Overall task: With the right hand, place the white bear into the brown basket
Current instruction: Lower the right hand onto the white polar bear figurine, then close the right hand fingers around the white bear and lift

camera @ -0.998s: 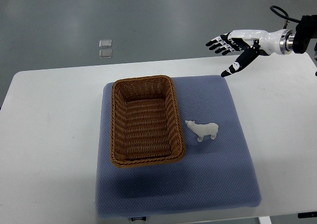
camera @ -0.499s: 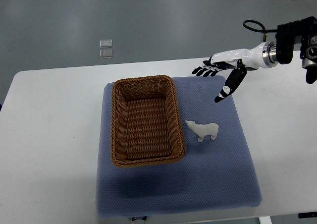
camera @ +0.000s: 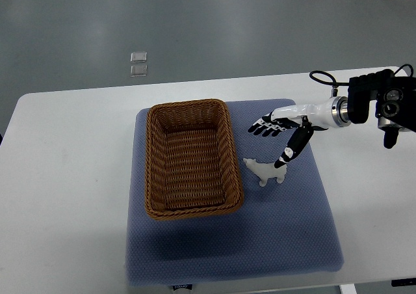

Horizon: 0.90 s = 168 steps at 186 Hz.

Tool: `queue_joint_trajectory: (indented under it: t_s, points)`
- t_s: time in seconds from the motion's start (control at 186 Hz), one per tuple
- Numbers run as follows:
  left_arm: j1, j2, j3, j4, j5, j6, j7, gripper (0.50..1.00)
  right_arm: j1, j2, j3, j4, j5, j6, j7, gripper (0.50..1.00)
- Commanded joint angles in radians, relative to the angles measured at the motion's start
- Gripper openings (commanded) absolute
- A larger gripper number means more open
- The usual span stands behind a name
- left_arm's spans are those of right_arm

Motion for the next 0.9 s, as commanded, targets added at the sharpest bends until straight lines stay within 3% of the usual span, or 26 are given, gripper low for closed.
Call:
queue_joint_trajectory:
  t_s: [0.0, 0.585, 0.896]
  points:
    - [0.001, 0.000, 0.001, 0.003, 0.000, 0.000, 0.000, 1.000, -0.032, 0.018, 0.000, -0.002, -0.017, -0.023, 0.001, 0.915]
    - [0.001, 0.000, 0.004, 0.008, 0.000, 0.002, 0.000, 1.000, -0.115, 0.038, 0.000, -0.006, -0.063, -0.087, 0.003, 0.891]
    - [0.001, 0.000, 0.003, 0.009, 0.000, 0.002, 0.000, 1.000, -0.126, 0.052, -0.002, -0.008, -0.088, -0.116, 0.009, 0.721]
